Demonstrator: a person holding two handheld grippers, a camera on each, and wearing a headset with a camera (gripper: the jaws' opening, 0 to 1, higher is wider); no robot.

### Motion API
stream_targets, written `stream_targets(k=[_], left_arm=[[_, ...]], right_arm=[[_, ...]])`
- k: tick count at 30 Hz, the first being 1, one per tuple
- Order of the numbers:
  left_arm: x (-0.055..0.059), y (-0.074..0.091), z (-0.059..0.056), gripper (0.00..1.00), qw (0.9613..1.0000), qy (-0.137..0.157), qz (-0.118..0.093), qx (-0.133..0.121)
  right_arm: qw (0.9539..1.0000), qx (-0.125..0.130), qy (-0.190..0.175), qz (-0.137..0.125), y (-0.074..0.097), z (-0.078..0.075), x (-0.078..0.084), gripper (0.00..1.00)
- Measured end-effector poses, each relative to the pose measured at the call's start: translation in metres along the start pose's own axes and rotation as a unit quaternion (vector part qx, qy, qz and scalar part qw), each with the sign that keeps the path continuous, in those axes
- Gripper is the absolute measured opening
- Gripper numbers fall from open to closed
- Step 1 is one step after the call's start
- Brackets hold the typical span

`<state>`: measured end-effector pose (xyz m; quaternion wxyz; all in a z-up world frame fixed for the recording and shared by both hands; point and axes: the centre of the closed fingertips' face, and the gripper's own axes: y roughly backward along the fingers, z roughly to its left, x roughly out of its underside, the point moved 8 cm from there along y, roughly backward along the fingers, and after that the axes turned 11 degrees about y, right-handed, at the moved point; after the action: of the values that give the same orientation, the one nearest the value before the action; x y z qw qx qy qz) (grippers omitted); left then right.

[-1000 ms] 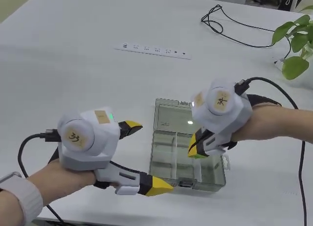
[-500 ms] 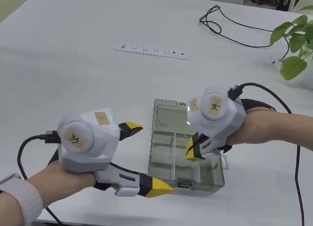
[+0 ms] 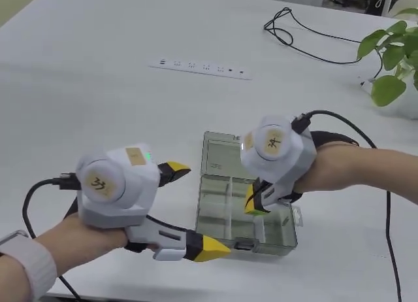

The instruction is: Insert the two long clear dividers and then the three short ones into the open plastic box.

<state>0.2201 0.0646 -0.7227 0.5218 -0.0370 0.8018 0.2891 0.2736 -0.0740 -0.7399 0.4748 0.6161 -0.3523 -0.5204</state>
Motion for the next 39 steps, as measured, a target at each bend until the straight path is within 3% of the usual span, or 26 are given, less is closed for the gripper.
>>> stream_targets(k=[11,18,22,26,39], left_arm=[[-0.004,-0.003,-0.003,0.92,1.0000,-0.006,-0.004,0.004],[-0.005,-0.001,-0.003,0.92,1.0000,-0.006,-0.005,0.002],[-0.003,0.000,-0.002,0.92,1.0000,-0.005,-0.003,0.001],[-0.002,0.001,-0.003,0.92,1.0000,-0.003,-0.002,0.000],[0.001,0.003,-0.002,0.93,1.0000,0.001,0.001,-0.001]], right_arm=[[0.9999,0.009,0.008,0.008,0.000,0.001,0.000,0.00],[1.0000,0.001,0.002,-0.005,0.000,0.000,0.002,0.02],[0.9996,0.001,0.024,-0.016,-0.001,0.001,0.005,0.03],[0.9981,0.011,0.050,-0.034,-0.003,0.003,0.009,0.24],[0.9932,0.037,0.021,-0.108,0.012,0.006,0.011,0.55]])
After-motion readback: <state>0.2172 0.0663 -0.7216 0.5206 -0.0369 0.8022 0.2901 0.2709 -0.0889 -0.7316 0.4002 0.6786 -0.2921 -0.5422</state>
